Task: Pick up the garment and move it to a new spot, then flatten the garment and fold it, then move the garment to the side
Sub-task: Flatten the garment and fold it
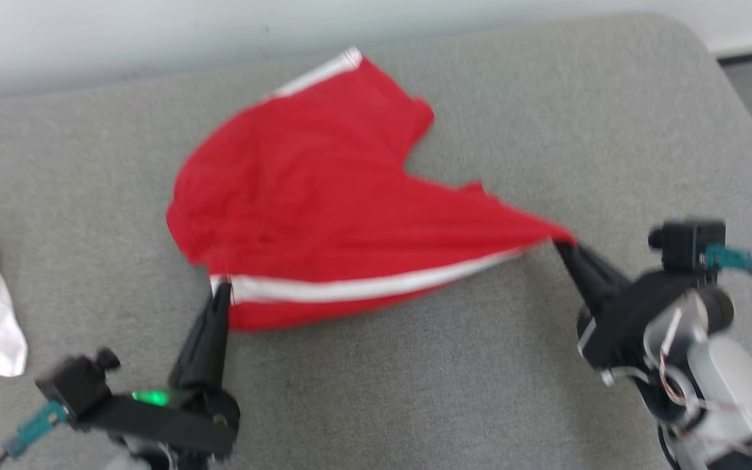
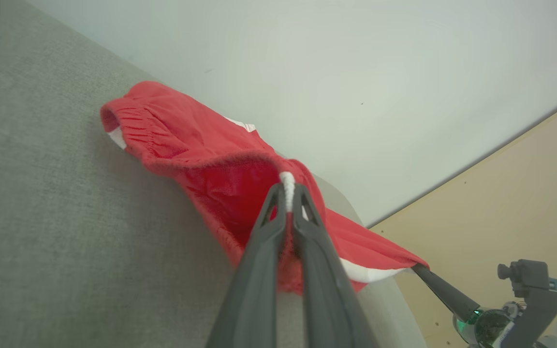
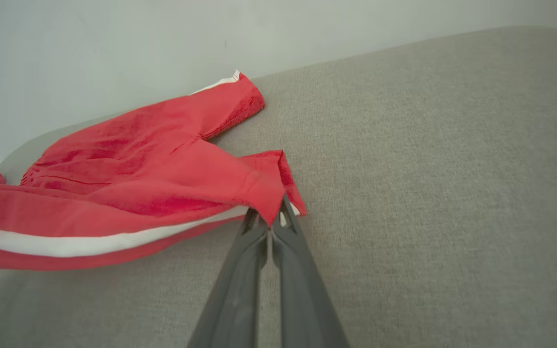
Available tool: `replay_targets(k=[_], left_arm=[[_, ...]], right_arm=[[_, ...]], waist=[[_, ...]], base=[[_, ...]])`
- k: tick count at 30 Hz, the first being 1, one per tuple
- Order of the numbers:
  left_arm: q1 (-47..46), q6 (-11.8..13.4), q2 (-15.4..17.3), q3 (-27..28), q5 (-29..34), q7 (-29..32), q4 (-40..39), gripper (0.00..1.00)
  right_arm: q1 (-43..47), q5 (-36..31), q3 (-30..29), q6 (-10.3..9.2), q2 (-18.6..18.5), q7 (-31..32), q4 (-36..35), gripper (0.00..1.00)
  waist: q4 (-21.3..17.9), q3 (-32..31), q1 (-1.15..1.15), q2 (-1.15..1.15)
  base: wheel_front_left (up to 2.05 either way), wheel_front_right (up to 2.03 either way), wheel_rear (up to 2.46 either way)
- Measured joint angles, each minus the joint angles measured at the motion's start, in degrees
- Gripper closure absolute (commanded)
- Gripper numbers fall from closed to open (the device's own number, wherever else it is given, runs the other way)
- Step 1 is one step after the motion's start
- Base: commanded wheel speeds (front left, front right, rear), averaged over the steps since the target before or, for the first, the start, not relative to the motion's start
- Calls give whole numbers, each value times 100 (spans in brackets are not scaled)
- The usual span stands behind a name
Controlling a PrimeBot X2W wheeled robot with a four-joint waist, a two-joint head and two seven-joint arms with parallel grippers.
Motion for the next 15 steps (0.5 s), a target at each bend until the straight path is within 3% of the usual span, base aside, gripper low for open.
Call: replay_targets(k=[8,15], left_arm=[[854,0,233,-391,-232,63,278,100],[1506,51,557,-602,-435,520,165,100]], right_arm=[[1713,-407,-746,1,8,1481,-1266,100],[2988,-788,-1149,0,169,2786,-2291,100]], waist=[[143,-663,1,0],[288,-980,2,1]], base=[[0,0,0],[0,0,0]])
